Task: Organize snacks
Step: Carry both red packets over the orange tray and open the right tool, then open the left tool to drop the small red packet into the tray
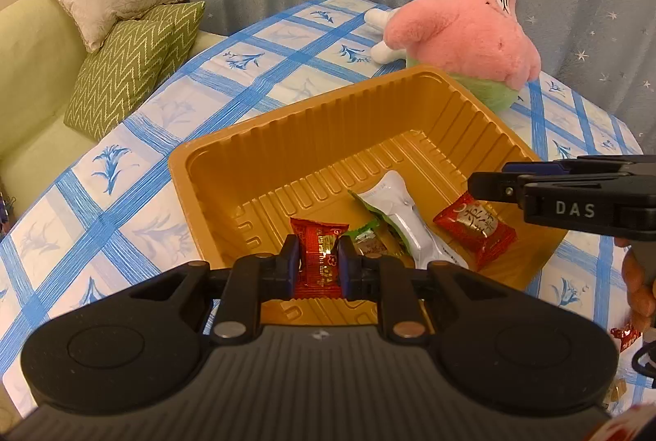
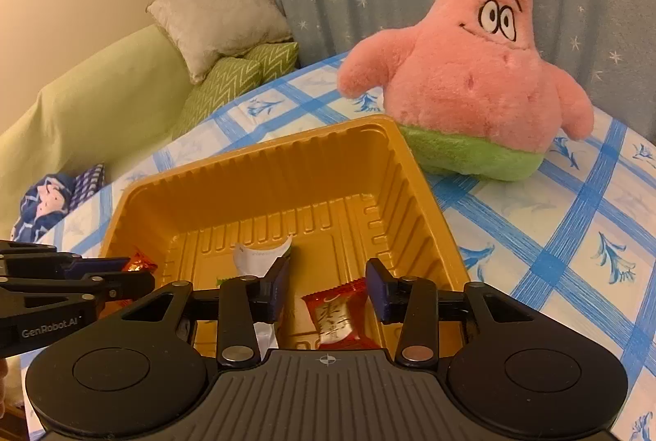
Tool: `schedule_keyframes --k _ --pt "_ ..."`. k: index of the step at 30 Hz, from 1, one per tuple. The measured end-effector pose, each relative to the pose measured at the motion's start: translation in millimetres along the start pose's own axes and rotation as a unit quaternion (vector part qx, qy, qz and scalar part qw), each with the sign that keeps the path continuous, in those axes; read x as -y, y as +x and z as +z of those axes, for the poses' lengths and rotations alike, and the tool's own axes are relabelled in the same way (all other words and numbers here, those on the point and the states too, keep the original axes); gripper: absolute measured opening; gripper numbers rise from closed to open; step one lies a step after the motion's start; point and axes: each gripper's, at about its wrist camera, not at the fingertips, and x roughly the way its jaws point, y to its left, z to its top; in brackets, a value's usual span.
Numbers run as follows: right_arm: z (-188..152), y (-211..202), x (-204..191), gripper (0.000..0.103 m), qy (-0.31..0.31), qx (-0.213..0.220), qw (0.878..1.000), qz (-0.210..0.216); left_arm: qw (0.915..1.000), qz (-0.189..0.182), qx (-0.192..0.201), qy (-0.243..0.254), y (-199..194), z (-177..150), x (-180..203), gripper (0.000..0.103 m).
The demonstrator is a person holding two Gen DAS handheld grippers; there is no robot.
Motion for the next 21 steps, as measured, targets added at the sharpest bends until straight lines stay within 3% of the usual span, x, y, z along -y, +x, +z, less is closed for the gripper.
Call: schedule_keyframes --k 7,10,14,21 --pt "0 -6 1 0.046 0.004 0.005 1.000 0.000 0.9999 0.004 0.003 -0.011 1 2 -1 0.019" --pt "-1 -9 0 0.049 0.005 0.008 1.000 0.002 0.9998 0.003 0.004 -0.017 0 3 -2 0.034" --pt "-3 -12 -1 0.060 0.012 0.015 1.000 0.002 0.9998 0.006 0.007 -0.017 -4 3 -2 0.040" --pt "-5 -22 -5 0.064 0.013 0.023 1.000 0.001 0.9997 0.006 0.015 -0.017 -13 2 -2 0.046"
